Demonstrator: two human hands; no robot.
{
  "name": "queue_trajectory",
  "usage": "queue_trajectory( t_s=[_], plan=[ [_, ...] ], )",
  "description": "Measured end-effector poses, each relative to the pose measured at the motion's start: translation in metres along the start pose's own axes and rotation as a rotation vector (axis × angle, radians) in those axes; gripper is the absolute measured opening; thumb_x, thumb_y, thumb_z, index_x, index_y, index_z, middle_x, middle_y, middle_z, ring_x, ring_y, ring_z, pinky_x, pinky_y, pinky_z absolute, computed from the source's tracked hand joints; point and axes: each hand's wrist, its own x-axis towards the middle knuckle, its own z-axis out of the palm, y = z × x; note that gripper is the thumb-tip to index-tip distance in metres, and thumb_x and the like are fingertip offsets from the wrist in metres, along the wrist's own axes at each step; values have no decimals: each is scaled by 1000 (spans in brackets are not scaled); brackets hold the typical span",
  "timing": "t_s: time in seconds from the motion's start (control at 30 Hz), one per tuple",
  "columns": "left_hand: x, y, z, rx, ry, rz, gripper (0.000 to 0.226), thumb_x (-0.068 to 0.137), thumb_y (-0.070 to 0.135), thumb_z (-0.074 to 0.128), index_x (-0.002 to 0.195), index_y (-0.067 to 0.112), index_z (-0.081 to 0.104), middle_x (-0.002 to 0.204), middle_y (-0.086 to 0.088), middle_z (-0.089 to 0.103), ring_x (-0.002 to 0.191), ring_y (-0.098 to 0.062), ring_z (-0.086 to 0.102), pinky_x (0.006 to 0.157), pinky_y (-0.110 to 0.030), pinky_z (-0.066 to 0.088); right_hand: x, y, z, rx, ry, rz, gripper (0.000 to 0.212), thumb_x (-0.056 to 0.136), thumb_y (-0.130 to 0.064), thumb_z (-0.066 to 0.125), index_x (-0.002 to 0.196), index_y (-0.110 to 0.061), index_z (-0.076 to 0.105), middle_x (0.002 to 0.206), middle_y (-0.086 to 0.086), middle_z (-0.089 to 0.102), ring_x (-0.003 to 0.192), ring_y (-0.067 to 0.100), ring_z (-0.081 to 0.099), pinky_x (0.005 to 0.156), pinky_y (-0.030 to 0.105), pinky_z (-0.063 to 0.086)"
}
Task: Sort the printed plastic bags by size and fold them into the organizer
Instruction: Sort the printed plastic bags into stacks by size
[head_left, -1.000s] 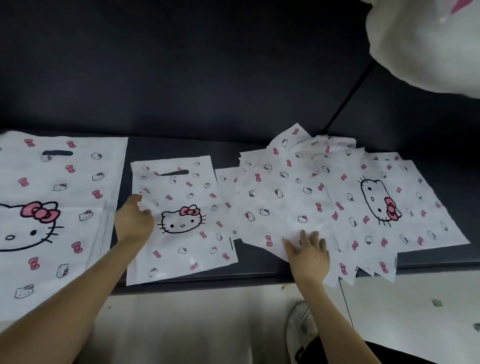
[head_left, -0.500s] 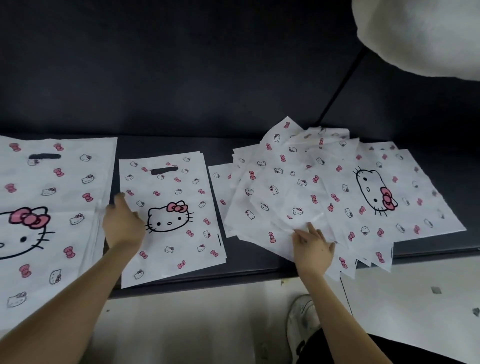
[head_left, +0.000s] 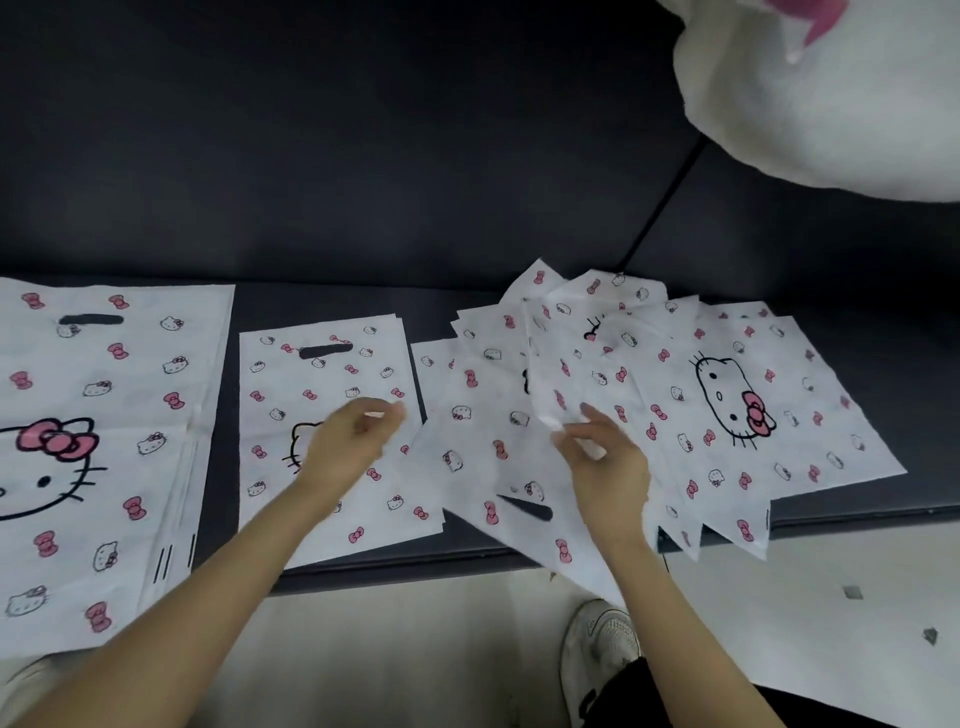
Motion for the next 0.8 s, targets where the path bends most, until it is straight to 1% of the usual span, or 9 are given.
queue_trajectory(
  t_s=[0.13, 0.23, 0.27, 0.3, 0.37, 0.43, 0.53, 0.7, 0.8],
  plan=[
    [-13, 18, 28, -303, -311, -114, 61, 70, 57, 65, 119, 20, 56, 114, -7, 65, 102, -22, 65, 84, -39, 56, -32, -18, 23, -29, -323, -67, 4, 81, -16, 74, 84, -16, 76, 112, -19, 62, 97, -14, 52, 86, 3, 35],
    [-6, 11, 47, -204, -179, -78, 21, 88, 33, 65, 105, 21, 63, 102, 1, 70, 94, -18, 67, 78, -34, 56, -41, -17, 32, -51, -569, -26, 12, 87, -25, 67, 90, -17, 77, 120, -14, 64, 107, -3, 57, 101, 19, 35],
    [-2, 7, 50, -128, -89, -77, 5, 92, 22, 60, 96, 20, 62, 93, 1, 68, 89, -18, 64, 73, -30, 53, -41, -14, 33, -51, -545, -8, 17, 90, -30, 63, 93, -20, 76, 126, -11, 61, 118, -1, 52, 110, 25, 27],
    [3, 5, 53, -75, -7, -90, 11, 95, 16, 53, 86, 16, 59, 83, 0, 62, 81, -19, 59, 65, -26, 47, -38, -7, 32, -98, -492, 13, 25, 92, -39, 57, 102, -24, 74, 134, -8, 56, 128, 2, 45, 116, 31, 18],
    [10, 0, 51, -43, 125, -139, 27, 97, 14, 47, 71, 10, 45, 70, -3, 47, 68, -20, 46, 56, -26, 36, -24, 14, 30, -402, -427, -28, 57, 89, -61, 30, 130, -31, 56, 149, -3, 40, 142, 13, 28, 118, 41, 3],
    [13, 2, 42, -63, 205, -140, 27, 97, 15, 48, 72, 7, 46, 72, -4, 47, 69, -21, 46, 61, -27, 38, -9, 40, 24, -767, -517, -58, 68, 87, -61, 6, 146, -36, 30, 158, -3, 20, 147, 20, 11, 116, 49, -1],
    [16, 5, 19, -107, 232, -62, 13, 96, 13, 52, 87, 8, 59, 82, -4, 60, 83, -25, 57, 78, -34, 47, 6, 70, 15, -952, -575, -30, 49, 101, -46, 11, 149, -42, 10, 161, -4, -1, 148, 22, -4, 115, 56, -1],
    [4, 14, -11, -137, 312, 39, 20, 96, 14, 51, 78, 11, 58, 78, -1, 60, 78, -22, 56, 72, -33, 44, 30, 81, 4, -1087, -488, 30, 51, 99, -50, 14, 149, -43, 9, 160, 1, 2, 147, 29, -1, 113, 59, 6],
    [-4, 37, -24, -238, 341, 111, 28, 97, 15, 50, 70, 11, 54, 68, 3, 56, 66, -14, 53, 58, -24, 43, 35, 76, 9, -1124, -480, 102, 51, 98, -52, 17, 148, -43, 13, 159, 2, 7, 145, 31, 5, 112, 61, 8]
  ],
)
